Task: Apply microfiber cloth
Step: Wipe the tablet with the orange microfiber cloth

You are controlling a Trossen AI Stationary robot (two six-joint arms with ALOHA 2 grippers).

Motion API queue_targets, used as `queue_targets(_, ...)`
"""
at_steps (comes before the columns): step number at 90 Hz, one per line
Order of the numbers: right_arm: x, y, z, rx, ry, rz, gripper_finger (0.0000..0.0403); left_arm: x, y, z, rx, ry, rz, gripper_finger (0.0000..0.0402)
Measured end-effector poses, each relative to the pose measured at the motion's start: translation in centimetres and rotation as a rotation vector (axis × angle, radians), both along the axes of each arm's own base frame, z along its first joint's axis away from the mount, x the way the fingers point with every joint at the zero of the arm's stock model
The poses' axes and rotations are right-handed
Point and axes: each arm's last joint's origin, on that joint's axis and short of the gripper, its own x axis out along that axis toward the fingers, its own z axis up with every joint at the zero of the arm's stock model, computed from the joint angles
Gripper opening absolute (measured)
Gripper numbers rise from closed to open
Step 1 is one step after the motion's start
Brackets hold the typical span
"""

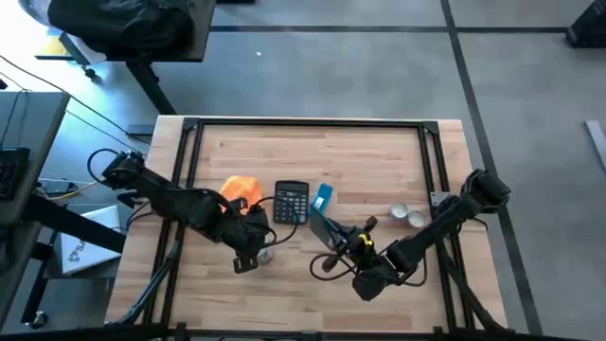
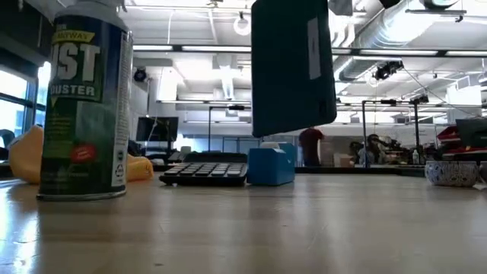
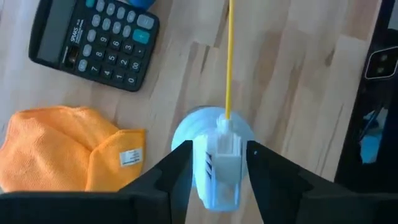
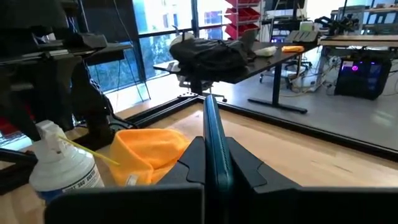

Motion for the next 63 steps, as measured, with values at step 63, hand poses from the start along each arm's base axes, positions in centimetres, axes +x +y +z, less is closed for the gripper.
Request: queue_targets(63, 0.52, -0.54, 0.35, -0.032, 0.02, -0.016, 0.0, 0.24, -0.1, 0.87, 0.055, -0.064, -0.059, 0.0129)
